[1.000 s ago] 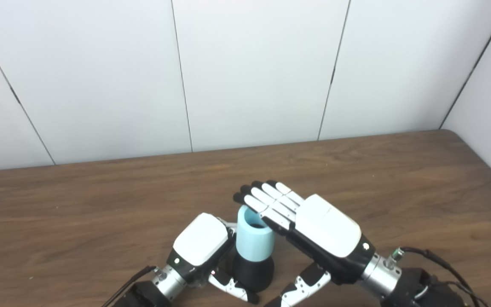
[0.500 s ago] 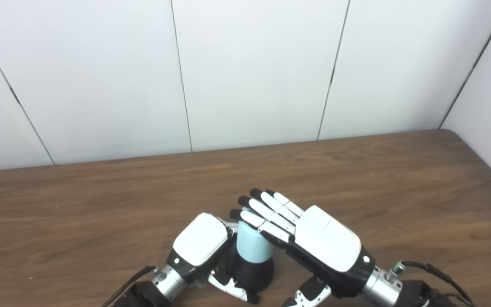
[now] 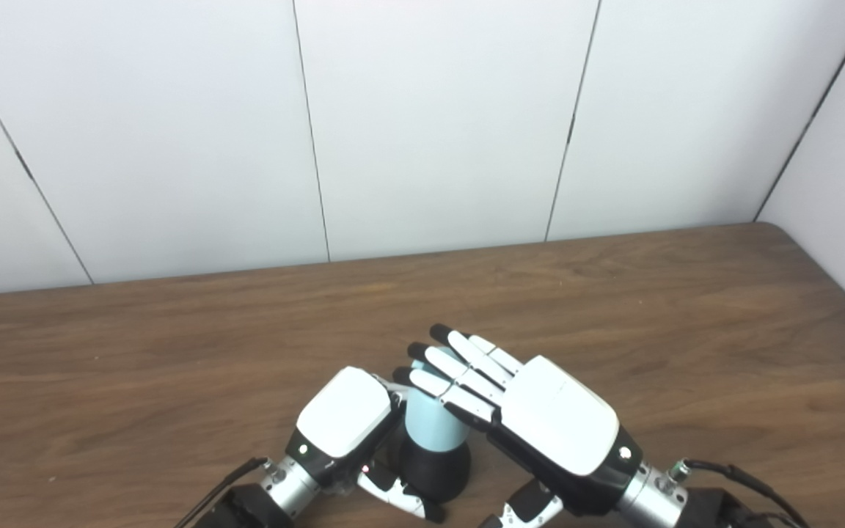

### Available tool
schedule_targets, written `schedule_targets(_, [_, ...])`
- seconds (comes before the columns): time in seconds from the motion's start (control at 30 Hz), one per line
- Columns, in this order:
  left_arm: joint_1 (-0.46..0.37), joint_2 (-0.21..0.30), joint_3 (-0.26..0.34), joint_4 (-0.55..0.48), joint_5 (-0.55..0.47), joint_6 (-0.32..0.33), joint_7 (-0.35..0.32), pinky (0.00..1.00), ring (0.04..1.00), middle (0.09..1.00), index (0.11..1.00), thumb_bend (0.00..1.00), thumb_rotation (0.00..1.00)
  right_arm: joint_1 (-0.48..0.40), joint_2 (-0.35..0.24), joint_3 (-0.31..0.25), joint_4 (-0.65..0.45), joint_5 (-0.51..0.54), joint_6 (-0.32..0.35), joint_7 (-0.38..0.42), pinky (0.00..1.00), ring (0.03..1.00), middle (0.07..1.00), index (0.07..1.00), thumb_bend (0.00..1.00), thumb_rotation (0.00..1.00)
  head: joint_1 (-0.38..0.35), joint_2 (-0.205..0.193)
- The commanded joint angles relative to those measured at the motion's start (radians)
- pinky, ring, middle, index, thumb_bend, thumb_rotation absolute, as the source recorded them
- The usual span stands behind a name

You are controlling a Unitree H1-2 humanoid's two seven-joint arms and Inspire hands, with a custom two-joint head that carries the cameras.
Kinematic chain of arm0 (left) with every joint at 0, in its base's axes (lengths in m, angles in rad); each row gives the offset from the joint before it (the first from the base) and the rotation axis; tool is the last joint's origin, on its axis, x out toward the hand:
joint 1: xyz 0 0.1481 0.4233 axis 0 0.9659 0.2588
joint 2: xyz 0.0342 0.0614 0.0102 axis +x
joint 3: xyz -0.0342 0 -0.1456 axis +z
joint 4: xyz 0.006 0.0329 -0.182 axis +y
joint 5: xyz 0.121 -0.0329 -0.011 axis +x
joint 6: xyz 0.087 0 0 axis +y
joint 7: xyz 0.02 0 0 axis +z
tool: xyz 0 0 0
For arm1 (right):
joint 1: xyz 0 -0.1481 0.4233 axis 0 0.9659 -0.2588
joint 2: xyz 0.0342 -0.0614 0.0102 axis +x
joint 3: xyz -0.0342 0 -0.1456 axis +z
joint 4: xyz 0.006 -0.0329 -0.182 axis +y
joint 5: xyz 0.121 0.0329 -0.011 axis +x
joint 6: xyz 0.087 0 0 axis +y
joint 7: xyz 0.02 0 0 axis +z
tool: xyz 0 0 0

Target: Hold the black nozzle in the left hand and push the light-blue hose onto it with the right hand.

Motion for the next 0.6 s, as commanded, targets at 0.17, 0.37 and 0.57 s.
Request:
schedule_targets(0.17, [0.048, 0.003, -0.025, 0.038, 0.032, 0.015, -0.024, 0.14, 0.195, 0.471, 0.48, 0.53, 0.0, 0.007, -0.039, 0.026, 0.02, 0.004, -0.027, 0.044, 0.9, 0.948, 0.902, 0.844, 0.84, 0.74, 0.0, -0.001])
schedule_targets(0.37, [0.047, 0.003, -0.025, 0.037, 0.034, 0.016, -0.023, 0.11, 0.166, 0.471, 0.48, 0.53, 0.0, -0.003, -0.045, 0.04, 0.022, 0.009, -0.029, 0.045, 0.85, 0.919, 0.881, 0.814, 0.85, 0.73, 0.0, -0.001])
schedule_targets(0.57, [0.046, 0.003, -0.024, 0.042, 0.034, 0.014, -0.017, 0.13, 0.185, 0.471, 0.48, 0.53, 0.0, 0.005, -0.039, 0.047, 0.028, -0.003, -0.025, 0.039, 0.83, 0.912, 0.874, 0.811, 0.85, 0.74, 0.0, 0.0])
